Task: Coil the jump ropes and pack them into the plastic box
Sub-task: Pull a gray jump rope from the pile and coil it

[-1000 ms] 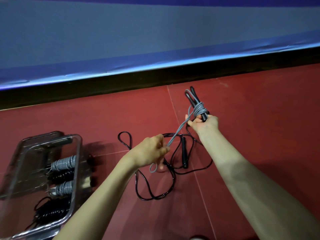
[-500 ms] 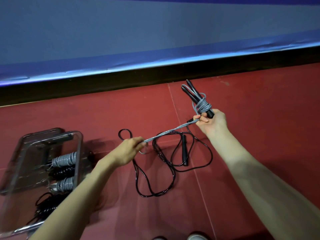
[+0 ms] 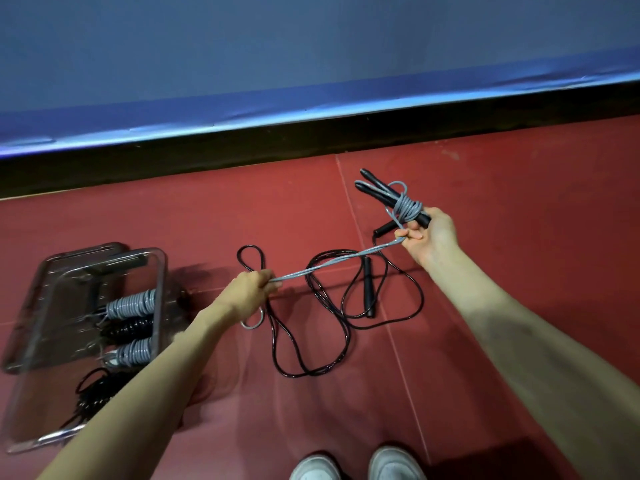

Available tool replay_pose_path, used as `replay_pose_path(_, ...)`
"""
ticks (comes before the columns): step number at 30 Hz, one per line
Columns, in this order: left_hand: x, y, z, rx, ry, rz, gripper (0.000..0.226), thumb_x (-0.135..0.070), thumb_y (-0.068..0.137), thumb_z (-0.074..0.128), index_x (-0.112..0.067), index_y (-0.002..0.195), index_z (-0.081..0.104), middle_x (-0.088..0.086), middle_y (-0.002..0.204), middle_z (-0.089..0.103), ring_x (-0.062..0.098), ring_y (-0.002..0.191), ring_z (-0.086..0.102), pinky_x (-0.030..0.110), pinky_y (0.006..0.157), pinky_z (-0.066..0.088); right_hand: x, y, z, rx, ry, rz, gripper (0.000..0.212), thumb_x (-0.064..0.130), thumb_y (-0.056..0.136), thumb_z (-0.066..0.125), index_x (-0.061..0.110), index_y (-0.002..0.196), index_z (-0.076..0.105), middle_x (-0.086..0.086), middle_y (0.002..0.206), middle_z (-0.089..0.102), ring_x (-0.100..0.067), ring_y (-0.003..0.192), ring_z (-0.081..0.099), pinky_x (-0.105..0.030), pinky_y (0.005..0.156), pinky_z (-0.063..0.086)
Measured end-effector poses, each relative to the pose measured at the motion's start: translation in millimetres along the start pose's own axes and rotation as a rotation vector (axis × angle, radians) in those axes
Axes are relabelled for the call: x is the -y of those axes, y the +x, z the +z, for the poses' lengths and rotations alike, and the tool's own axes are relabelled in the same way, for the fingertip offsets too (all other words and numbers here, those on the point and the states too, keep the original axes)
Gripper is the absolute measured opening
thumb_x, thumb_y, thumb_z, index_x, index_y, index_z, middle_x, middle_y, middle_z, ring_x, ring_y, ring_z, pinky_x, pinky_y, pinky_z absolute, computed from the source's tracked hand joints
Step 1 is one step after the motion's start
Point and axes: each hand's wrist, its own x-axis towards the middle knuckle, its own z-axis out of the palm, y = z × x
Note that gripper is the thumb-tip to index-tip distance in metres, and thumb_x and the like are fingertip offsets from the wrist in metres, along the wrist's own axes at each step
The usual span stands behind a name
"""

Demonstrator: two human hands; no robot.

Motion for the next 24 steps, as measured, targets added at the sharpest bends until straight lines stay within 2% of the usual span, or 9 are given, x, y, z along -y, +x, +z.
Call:
replay_pose_path(3, 15, -3, -5, -0.037, -0.189, 0.035, 0.034, -0.028, 0.096, 0.057, -0.018, 0.067, 0.043, -0.002, 0.058, 0.046, 0.016, 0.056, 0.041, 0.029, 0.055, 0.037, -8, 3, -2, -0.017, -0.088, 0.009, 0.029, 0.005, 0.093, 0.033, 0.012, 0.066, 0.04, -0.002, 0.05, 0.035, -0.009, 0.03, 0.021, -0.014, 0.039, 0.027)
replay_pose_path(5, 21, -6, -8, -0.035, -0.364, 0.04, 0.033, -0.026, 0.097, 0.056, -0.021, 0.066, 0.047, -0.009, 0.057, 0.044, 0.009, 0.054, 0.041, 0.028, 0.057, 0.045, -6, 8, -6, -0.036, -0.113, 0.019, 0.028, 0.005, 0.093, 0.034, 0.012, 0.067, 0.04, -0.002, 0.048, 0.035, -0.009, 0.03, 0.022, -0.014, 0.039, 0.027)
replay_pose_path(7, 23, -5, -6, -0.032, -0.437, 0.006, 0.031, -0.023, 0.099, 0.052, -0.021, 0.068, 0.051, -0.011, 0.058, 0.041, 0.007, 0.055, 0.039, 0.028, 0.056, 0.045, -1, 13, -11, -0.053, -0.134, 0.028, 0.027, 0.006, 0.093, 0.034, 0.012, 0.068, 0.04, -0.002, 0.048, 0.035, -0.009, 0.03, 0.021, -0.015, 0.04, 0.028)
replay_pose_path(10, 22, 2, -1, -0.076, -0.405, -0.101, 0.022, -0.021, 0.09, 0.049, -0.011, 0.073, 0.06, -0.002, 0.061, 0.051, 0.018, 0.062, 0.044, 0.032, 0.06, 0.035, 4, 18, -12, -0.064, -0.207, 0.014, 0.027, 0.007, 0.094, 0.033, 0.013, 0.069, 0.039, -0.003, 0.051, 0.034, -0.009, 0.03, 0.022, -0.017, 0.041, 0.026)
replay_pose_path(12, 34, 3, -1, -0.201, -0.28, -0.225, 0.023, -0.022, 0.082, 0.046, -0.011, 0.072, 0.063, 0.009, 0.07, 0.062, 0.027, 0.07, 0.054, 0.034, 0.066, 0.04, 9, 22, -12, -0.076, -0.236, -0.023, 0.027, 0.006, 0.094, 0.034, 0.013, 0.069, 0.04, -0.002, 0.051, 0.035, -0.008, 0.029, 0.024, -0.015, 0.04, 0.025)
replay_pose_path(14, 56, -7, -6, -0.311, -0.159, -0.411, 0.024, -0.015, 0.086, 0.045, -0.009, 0.081, 0.068, 0.021, 0.085, 0.066, 0.038, 0.085, 0.062, 0.038, 0.075, 0.046, 23, 29, -16, -0.104, -0.233, -0.078, 0.027, 0.006, 0.094, 0.035, 0.014, 0.069, 0.039, 0.0, 0.044, 0.036, -0.008, 0.028, 0.026, -0.012, 0.039, 0.025)
replay_pose_path(16, 75, -24, -10, -0.311, -0.046, -0.483, 0.022, -0.016, 0.088, 0.048, -0.01, 0.088, 0.069, 0.025, 0.092, 0.066, 0.042, 0.091, 0.063, 0.039, 0.077, 0.046, 44, 36, -27, -0.143, -0.229, -0.141, 0.029, 0.006, 0.094, 0.034, 0.015, 0.067, 0.038, 0.003, 0.034, 0.033, -0.007, 0.026, 0.027, -0.008, 0.038, 0.024)
replay_pose_path(20, 67, -21, -1, -0.229, -0.131, -0.302, 0.022, -0.006, 0.089, 0.048, -0.015, 0.08, 0.067, 0.017, 0.082, 0.067, 0.033, 0.082, 0.063, 0.032, 0.068, 0.041, 64, 42, -47, -0.166, -0.196, -0.177, 0.03, 0.008, 0.095, 0.032, 0.016, 0.066, 0.036, 0.004, 0.032, 0.031, -0.006, 0.026, 0.023, -0.008, 0.037, 0.022)
replay_pose_path(24, 23, -5, 30, -0.164, -0.205, -0.169, 0.022, -0.005, 0.089, 0.044, -0.015, 0.09, 0.064, 0.012, 0.09, 0.07, 0.032, 0.088, 0.063, 0.036, 0.078, 0.049, 41, 37, -44, -0.122, -0.154, -0.125, 0.03, 0.007, 0.094, 0.034, 0.017, 0.066, 0.037, 0.005, 0.035, 0.033, -0.005, 0.028, 0.025, -0.009, 0.038, 0.023)
